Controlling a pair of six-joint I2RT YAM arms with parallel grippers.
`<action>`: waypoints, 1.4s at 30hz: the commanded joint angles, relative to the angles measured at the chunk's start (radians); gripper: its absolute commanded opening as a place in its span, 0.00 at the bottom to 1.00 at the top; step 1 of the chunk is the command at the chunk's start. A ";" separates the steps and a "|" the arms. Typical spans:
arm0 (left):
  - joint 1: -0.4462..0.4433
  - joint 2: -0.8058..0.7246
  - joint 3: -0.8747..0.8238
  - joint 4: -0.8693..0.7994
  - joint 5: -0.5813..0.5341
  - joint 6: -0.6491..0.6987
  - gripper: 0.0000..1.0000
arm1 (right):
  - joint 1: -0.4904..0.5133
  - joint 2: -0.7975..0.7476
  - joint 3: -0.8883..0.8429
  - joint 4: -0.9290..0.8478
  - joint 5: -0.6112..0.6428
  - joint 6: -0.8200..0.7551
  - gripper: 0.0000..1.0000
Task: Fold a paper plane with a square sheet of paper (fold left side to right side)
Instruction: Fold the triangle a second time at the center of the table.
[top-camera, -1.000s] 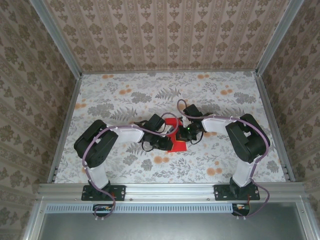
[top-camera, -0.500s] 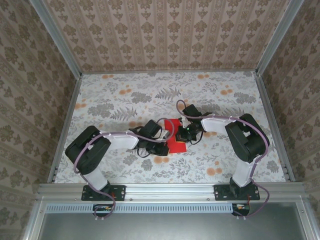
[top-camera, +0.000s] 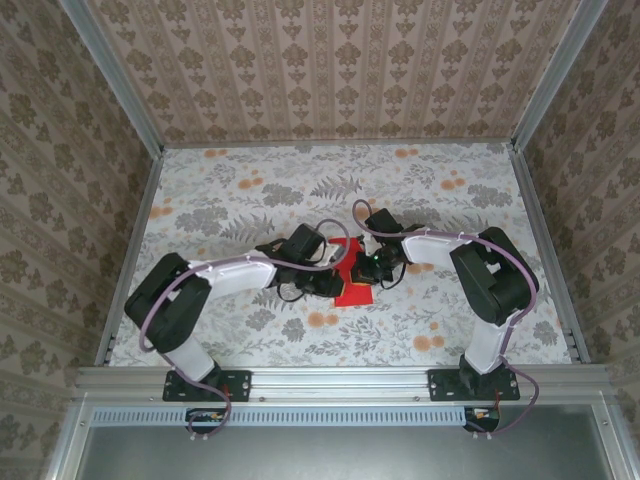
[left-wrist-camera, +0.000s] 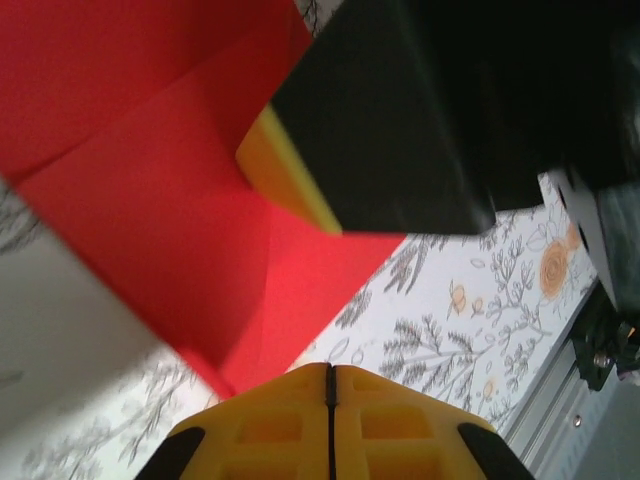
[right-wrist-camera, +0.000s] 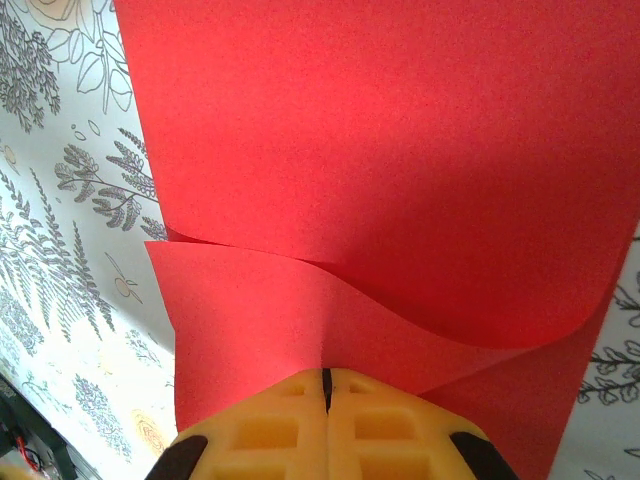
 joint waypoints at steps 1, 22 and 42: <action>0.003 0.065 0.026 0.005 0.024 0.027 0.10 | -0.004 0.044 -0.007 -0.063 0.063 -0.013 0.01; -0.052 0.128 0.009 -0.136 -0.178 0.025 0.10 | 0.012 -0.170 -0.045 -0.054 0.020 -0.027 0.00; -0.072 0.139 0.032 -0.188 -0.219 0.029 0.09 | 0.086 -0.011 0.004 -0.009 0.010 -0.012 0.00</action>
